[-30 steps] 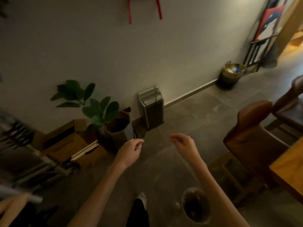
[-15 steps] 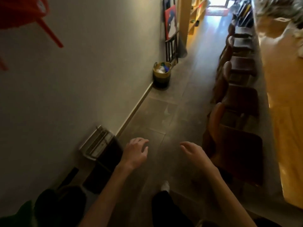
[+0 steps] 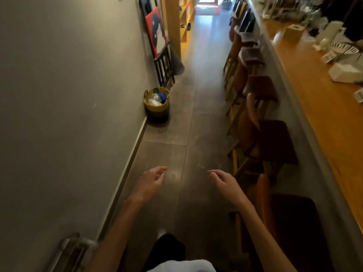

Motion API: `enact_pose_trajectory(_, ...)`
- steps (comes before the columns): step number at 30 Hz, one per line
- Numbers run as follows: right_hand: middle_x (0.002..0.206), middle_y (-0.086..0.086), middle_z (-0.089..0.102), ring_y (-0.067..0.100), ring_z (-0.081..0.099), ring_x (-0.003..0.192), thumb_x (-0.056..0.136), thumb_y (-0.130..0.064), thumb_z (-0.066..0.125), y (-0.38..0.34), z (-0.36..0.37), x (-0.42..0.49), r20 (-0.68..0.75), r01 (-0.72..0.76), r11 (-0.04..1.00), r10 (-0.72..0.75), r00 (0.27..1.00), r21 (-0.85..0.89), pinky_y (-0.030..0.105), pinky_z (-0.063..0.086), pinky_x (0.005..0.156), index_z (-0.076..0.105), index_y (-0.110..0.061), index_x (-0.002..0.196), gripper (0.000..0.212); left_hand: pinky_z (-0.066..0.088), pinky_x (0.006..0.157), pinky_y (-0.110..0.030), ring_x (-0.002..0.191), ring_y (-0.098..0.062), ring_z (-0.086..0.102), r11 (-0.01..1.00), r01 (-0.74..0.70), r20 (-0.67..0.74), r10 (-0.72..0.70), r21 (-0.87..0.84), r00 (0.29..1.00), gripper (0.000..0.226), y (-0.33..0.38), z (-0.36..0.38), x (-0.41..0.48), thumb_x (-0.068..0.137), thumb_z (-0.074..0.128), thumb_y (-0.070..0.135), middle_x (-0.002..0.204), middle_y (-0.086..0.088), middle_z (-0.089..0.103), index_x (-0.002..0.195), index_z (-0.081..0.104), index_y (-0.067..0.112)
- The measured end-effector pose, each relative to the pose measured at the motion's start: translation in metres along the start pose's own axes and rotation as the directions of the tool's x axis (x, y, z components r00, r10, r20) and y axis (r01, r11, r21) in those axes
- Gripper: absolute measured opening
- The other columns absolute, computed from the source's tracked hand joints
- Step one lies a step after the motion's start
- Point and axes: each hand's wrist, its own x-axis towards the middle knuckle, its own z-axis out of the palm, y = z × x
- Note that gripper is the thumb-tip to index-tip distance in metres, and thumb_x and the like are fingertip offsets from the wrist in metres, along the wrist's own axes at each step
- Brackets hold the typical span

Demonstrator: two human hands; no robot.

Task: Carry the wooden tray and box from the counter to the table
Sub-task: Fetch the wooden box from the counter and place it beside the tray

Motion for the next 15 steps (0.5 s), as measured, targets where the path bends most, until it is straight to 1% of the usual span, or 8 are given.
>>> enact_pose_trajectory(2, 0.116, -0.014, 0.063, -0.001, 0.059, 0.108, 0.103, -0.034, 0.046, -0.017, -0.009, 0.060, -0.042, -0.012, 1.000, 0.012, 0.999, 0.001, 0.010, 0.045, 0.078, 0.059, -0.024, 0.131, 0.033, 0.051, 0.079, -0.018, 0.099, -0.012, 0.068, 0.999, -0.038, 0.016, 0.038, -0.035, 0.999, 0.028, 0.003, -0.016, 0.069, 0.097, 0.060, 0.016, 0.113, 0.002, 0.072, 0.123, 0.068, 0.019)
enact_pose_trajectory(4, 0.124, -0.011, 0.062, 0.000, 0.057, 0.112, 0.103, -0.034, 0.046, -0.033, -0.018, 0.123, -0.119, -0.018, 0.999, 0.021, 0.993, 0.027, 0.010, 0.045, 0.079, 0.056, -0.024, 0.136, 0.036, 0.044, 0.073, -0.008, 0.100, -0.007, 0.063, 0.996, -0.078, 0.042, 0.080, -0.035, 0.996, 0.029, 0.003, -0.029, 0.139, 0.098, 0.058, 0.017, 0.116, 0.004, 0.068, 0.127, 0.065, 0.018)
enact_pose_trajectory(5, 0.129, -0.008, 0.061, 0.000, 0.055, 0.114, 0.103, -0.034, 0.047, -0.043, -0.022, 0.149, -0.165, -0.017, 0.999, 0.025, 0.986, 0.050, 0.011, 0.045, 0.082, 0.054, -0.024, 0.138, 0.037, 0.043, 0.072, -0.007, 0.100, -0.007, 0.062, 0.995, -0.097, 0.049, 0.098, -0.028, 0.994, 0.030, 0.004, -0.036, 0.169, 0.099, 0.057, 0.017, 0.118, 0.003, 0.067, 0.128, 0.064, 0.018)
enact_pose_trajectory(6, 0.133, -0.006, 0.059, 0.002, 0.053, 0.116, 0.103, -0.035, 0.047, -0.054, -0.027, 0.181, -0.215, -0.018, 0.997, 0.034, 0.976, 0.074, 0.014, 0.047, 0.086, 0.051, -0.024, 0.140, 0.040, 0.044, 0.073, -0.008, 0.100, -0.008, 0.062, 0.994, -0.111, 0.059, 0.112, -0.020, 0.992, 0.030, 0.008, -0.046, 0.205, 0.098, 0.057, 0.017, 0.119, 0.002, 0.067, 0.128, 0.064, 0.017)
enact_pose_trajectory(8, 0.139, -0.004, 0.055, 0.009, 0.052, 0.124, 0.101, -0.038, 0.049, -0.078, -0.038, 0.237, -0.305, -0.035, 0.993, 0.067, 0.950, 0.110, 0.031, 0.051, 0.100, 0.047, -0.025, 0.144, 0.045, 0.050, 0.080, -0.017, 0.101, -0.011, 0.065, 0.990, -0.142, 0.080, 0.141, 0.008, 0.987, 0.030, 0.016, -0.066, 0.276, 0.097, 0.059, 0.016, 0.119, -0.003, 0.070, 0.127, 0.065, 0.015)
enact_pose_trajectory(10, 0.144, -0.005, 0.052, 0.013, 0.049, 0.131, 0.100, -0.040, 0.051, -0.097, -0.053, 0.282, -0.360, -0.033, 0.992, 0.075, 0.930, 0.123, 0.041, 0.048, 0.107, 0.046, -0.027, 0.145, 0.047, 0.054, 0.087, -0.026, 0.103, -0.013, 0.066, 0.979, -0.197, 0.109, 0.192, 0.042, 0.975, 0.031, 0.033, -0.083, 0.340, 0.097, 0.059, 0.018, 0.120, -0.005, 0.070, 0.127, 0.064, 0.016)
enact_pose_trajectory(12, 0.145, -0.005, 0.052, 0.013, 0.048, 0.133, 0.100, -0.041, 0.051, -0.111, -0.071, 0.328, -0.403, -0.053, 0.990, 0.102, 0.909, 0.131, 0.041, 0.045, 0.109, 0.048, -0.028, 0.143, 0.045, 0.054, 0.092, -0.030, 0.106, -0.013, 0.065, 0.957, -0.269, 0.153, 0.252, 0.104, 0.955, 0.031, 0.060, -0.097, 0.406, 0.098, 0.058, 0.020, 0.123, -0.003, 0.069, 0.128, 0.063, 0.018)
enact_pose_trajectory(15, 0.144, -0.007, 0.053, 0.011, 0.048, 0.134, 0.099, -0.044, 0.051, -0.121, -0.096, 0.377, -0.463, -0.105, 0.983, 0.163, 0.871, 0.147, 0.037, 0.044, 0.109, 0.050, -0.030, 0.140, 0.044, 0.053, 0.096, -0.033, 0.111, -0.010, 0.063, 0.907, -0.383, 0.232, 0.340, 0.177, 0.911, 0.031, 0.103, -0.103, 0.489, 0.099, 0.056, 0.024, 0.123, 0.001, 0.066, 0.128, 0.063, 0.020)
